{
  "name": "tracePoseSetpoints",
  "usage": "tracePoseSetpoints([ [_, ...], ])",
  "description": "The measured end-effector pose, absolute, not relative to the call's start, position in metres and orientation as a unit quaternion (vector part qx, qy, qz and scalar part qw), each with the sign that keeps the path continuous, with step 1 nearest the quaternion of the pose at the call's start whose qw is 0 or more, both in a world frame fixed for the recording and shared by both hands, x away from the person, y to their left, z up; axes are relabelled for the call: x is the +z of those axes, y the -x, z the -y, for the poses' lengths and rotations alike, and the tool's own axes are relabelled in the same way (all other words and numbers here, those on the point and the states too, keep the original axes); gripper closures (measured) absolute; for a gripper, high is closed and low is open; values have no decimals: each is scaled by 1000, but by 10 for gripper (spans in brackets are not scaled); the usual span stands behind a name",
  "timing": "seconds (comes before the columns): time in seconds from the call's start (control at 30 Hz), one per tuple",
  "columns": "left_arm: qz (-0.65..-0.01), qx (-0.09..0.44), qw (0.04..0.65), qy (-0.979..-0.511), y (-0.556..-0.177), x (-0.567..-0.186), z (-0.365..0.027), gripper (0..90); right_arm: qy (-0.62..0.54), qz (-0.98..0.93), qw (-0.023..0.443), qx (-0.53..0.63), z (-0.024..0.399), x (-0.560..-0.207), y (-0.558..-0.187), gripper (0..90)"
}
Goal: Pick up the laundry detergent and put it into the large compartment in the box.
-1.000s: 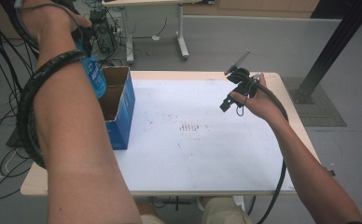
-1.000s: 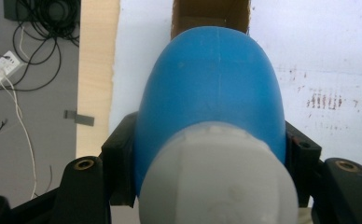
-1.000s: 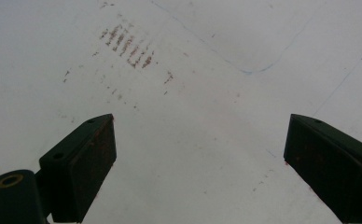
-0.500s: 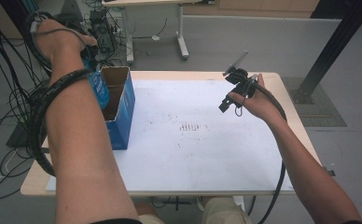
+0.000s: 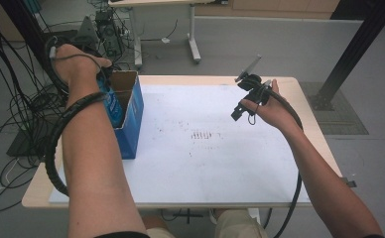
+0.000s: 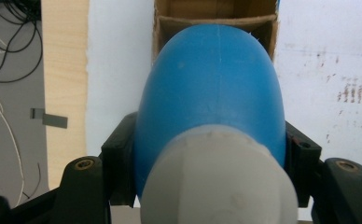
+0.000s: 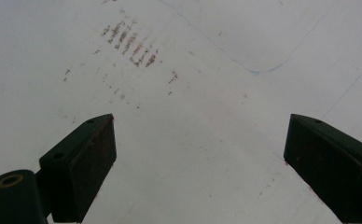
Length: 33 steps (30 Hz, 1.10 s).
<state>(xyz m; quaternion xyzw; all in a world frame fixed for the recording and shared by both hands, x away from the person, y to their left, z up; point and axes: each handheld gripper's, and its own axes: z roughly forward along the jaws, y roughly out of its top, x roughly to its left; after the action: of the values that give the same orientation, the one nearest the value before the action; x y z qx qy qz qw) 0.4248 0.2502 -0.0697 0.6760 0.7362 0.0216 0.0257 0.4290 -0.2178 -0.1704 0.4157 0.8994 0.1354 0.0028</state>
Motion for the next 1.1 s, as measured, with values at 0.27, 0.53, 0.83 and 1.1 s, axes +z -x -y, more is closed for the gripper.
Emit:
tracePoseSetpoints([
  [0.27, -732, 18, 19, -681, -427, -95, -245, 374, -416, -899, 0, 134, 216, -173, -430, 94],
  [0.53, -729, 20, 16, -684, -427, -117, -240, 374, -417, -900, -2, 131, 214, -176, -431, 94],
  [0.83, -722, 23, 14, -692, -429, -133, -232, 374, -417, -900, -3, 130, 213, -177, -432, 94],
  [1.1, -720, 29, 12, -693, -427, -144, -229, 374, -418, -899, -5, 129, 215, -180, -433, 94],
])
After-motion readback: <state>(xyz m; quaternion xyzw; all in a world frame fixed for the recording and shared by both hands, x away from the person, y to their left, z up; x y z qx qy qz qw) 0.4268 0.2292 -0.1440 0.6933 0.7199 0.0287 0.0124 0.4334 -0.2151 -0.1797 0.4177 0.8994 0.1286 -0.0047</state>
